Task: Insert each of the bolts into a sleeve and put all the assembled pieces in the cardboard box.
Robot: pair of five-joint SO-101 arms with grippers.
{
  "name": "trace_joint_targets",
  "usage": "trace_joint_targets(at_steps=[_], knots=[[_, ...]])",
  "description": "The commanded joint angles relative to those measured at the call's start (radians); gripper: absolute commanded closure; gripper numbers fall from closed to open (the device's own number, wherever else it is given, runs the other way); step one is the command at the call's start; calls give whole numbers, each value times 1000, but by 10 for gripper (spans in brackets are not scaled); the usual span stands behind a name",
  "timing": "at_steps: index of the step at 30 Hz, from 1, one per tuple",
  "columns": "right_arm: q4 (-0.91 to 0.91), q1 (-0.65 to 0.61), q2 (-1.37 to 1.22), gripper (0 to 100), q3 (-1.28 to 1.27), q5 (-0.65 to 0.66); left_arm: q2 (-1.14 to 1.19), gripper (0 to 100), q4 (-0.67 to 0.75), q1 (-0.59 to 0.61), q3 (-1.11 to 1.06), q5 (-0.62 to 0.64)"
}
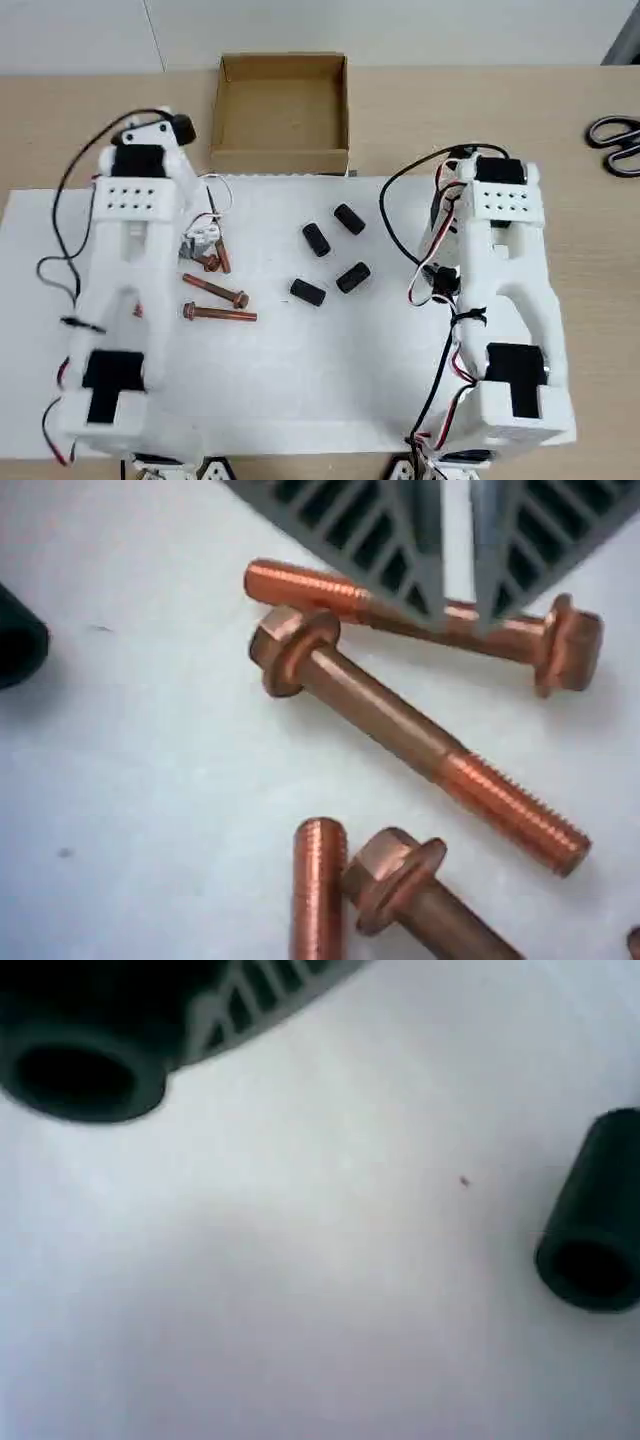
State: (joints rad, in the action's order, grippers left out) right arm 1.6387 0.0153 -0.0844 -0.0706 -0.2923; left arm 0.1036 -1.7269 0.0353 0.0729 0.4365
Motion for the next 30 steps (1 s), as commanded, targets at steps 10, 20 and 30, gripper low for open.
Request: trace_joint_targets(at_steps=[10,20,30], knots=[[-28,7,53,996,2,0,169,989,11,-3,216,-12],[-30,7,51,996,3,5,215,885,58,-5,225,-18],[-30,7,48,996,5,5,219,885,163,-5,219,-38]])
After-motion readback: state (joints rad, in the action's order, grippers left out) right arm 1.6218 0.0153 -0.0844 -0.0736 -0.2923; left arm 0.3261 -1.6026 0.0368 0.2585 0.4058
